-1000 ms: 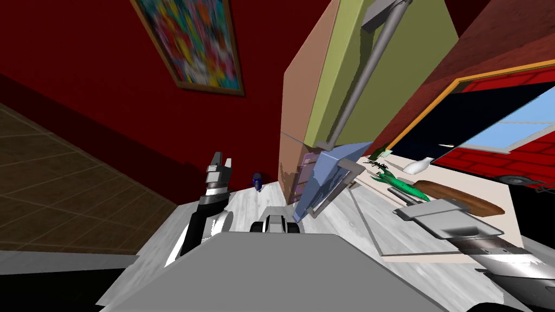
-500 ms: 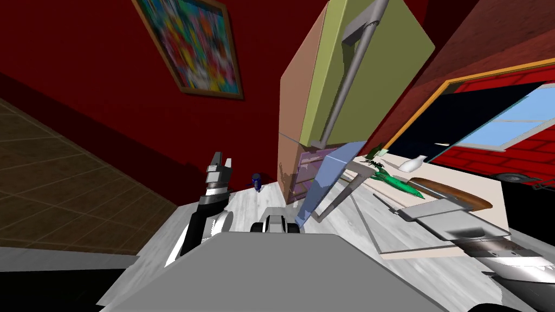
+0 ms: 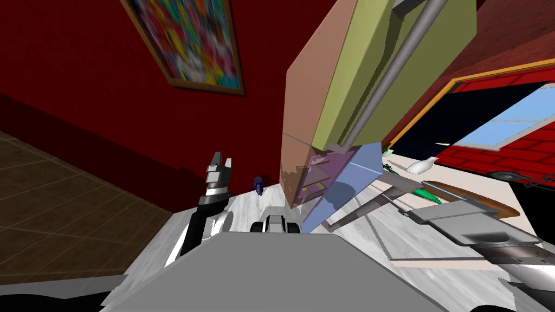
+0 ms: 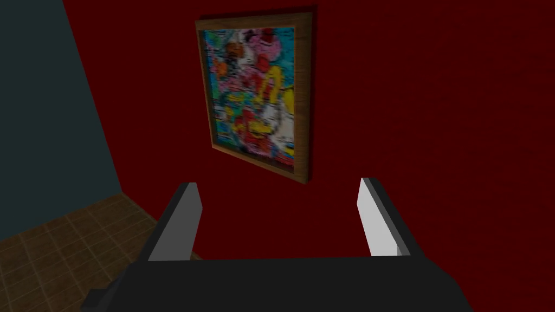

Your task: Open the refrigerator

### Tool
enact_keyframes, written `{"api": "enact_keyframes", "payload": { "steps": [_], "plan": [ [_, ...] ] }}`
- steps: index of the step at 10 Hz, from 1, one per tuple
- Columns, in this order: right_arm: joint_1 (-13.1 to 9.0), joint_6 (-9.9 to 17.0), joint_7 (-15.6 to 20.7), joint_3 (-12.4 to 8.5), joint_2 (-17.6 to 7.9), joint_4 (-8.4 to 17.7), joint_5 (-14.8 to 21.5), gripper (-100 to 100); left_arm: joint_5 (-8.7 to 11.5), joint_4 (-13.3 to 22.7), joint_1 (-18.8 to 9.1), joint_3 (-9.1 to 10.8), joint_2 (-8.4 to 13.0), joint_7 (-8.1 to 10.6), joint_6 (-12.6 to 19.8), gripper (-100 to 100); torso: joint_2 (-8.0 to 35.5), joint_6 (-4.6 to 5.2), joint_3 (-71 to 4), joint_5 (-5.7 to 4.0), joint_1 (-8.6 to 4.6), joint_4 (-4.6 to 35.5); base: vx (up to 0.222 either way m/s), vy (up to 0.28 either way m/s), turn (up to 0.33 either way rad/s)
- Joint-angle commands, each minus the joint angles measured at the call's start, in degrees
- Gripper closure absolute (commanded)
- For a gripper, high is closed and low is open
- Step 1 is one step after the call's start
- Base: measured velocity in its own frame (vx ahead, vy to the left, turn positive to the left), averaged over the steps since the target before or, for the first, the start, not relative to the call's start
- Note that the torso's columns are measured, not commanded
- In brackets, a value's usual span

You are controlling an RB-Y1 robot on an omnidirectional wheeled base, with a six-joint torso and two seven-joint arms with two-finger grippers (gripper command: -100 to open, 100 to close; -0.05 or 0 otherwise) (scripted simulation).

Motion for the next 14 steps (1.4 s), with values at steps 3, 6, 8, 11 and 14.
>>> {"api": "enact_keyframes", "payload": {
  "steps": [3, 6, 8, 11, 14],
  "plan": [
    [1.2, 1.3, -0.8, -1.4, -0.2, -0.6, -0.2, -100, 0.0, 0.0, 0.0, 0.01, 0.0, 0.0, 0.0, 0, 0.3, 0.01, 0.2, -0.18, -0.53, 0.1, 0.059, 0.038, 0.079],
    [0.6, 0.6, -0.9, -1.8, -1.6, 2.0, -0.3, 100, 0.0, 0.0, -0.1, 0.0, 0.0, 0.0, 0.0, 0, 0.4, -0.15, 0.1, -0.13, -0.84, 0.1, -0.125, -0.036, 0.22],
    [-0.2, 0.2, -0.9, -2.4, -2.8, 5.0, -0.5, 100, 0.0, 0.0, -0.1, 0.02, 0.0, 0.0, 0.0, 0, 0.2, 0.05, 0.1, -0.14, -0.99, 0.2, -0.247, -0.129, 0.253],
    [-1.7, -0.5, -0.7, -3.6, -5.4, 9.4, -0.8, 100, 0.0, 0.0, 0.0, 0.02, 0.0, 0.0, 0.0, 0, -0.3, 0.1, -0.2, -0.19, -0.42, -0.1, -0.276, -0.083, 0.311],
    [-2.4, -0.9, -0.6, -4.2, -6.7, 14.0, -1.0, 100, 0.0, 0.0, 0.0, 0.02, 0.0, 0.0, 0.0, 0, -0.4, -0.22, -0.4, -0.08, -0.64, -0.1, -0.22, -0.064, 0.251]
  ]
}}
